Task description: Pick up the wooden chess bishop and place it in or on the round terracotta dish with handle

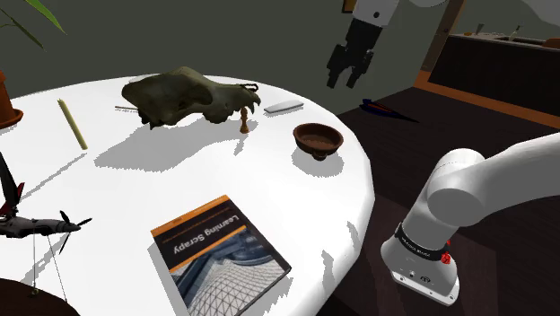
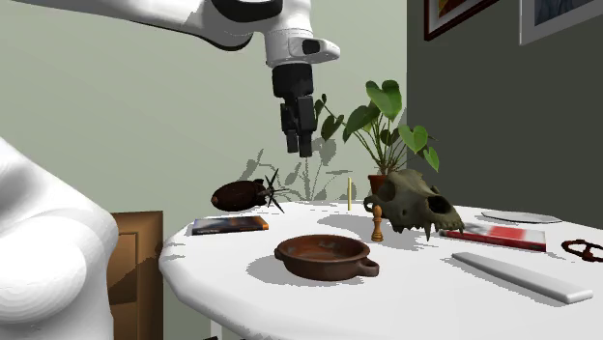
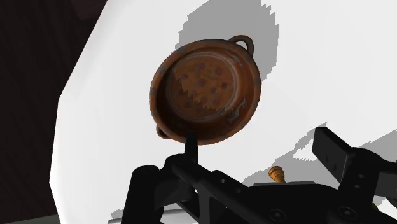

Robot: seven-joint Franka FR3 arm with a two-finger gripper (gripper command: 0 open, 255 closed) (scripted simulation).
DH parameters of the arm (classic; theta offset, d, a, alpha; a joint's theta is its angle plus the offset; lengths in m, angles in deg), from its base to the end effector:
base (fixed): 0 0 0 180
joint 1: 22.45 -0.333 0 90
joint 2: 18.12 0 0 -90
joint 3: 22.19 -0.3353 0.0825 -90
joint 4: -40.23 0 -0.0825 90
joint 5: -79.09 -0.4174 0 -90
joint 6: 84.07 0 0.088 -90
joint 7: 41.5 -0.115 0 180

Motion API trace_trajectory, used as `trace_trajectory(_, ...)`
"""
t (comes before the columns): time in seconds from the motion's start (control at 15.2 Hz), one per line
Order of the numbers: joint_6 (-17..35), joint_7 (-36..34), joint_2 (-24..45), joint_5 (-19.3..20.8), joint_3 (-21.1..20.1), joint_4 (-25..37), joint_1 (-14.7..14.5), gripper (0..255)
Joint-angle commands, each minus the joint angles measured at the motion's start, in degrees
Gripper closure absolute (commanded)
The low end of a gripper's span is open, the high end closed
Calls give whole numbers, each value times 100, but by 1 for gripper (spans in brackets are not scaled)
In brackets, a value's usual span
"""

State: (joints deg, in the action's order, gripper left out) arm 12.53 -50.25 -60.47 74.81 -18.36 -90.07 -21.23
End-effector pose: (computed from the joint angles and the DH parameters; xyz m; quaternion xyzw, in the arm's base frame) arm 0.3526 -0.0307 0.6332 -0.9888 0.1141 -0.0722 0.0627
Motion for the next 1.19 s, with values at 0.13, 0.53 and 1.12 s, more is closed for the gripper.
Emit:
trace_trajectory(0.13, 236, -120, 401, -26, -111, 140, -33, 0)
trace_trajectory(0.53, 811, -485, 1665, -29, -412, 744, -102, 0)
trace_trajectory(1.12, 1242, -1074, 3676, 200, -756, 2170, -184, 0)
